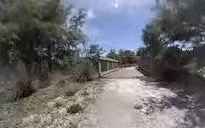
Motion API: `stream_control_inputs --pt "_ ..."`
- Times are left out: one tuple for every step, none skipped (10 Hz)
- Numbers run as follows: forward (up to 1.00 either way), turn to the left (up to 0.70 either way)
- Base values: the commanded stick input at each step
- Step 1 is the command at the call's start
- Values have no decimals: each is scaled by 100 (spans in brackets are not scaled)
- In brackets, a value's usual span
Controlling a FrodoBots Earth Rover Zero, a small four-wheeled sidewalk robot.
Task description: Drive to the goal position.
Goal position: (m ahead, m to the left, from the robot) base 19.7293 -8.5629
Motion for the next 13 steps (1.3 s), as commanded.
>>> stream_control_inputs --pt "68 0" --pt "68 0" --pt "68 0" --pt "68 0" --pt "68 0" --pt "68 0" --pt "68 0" --pt "68 0" --pt "68 0" --pt "68 0" --pt "68 -13" --pt "68 -23" --pt "68 -3"
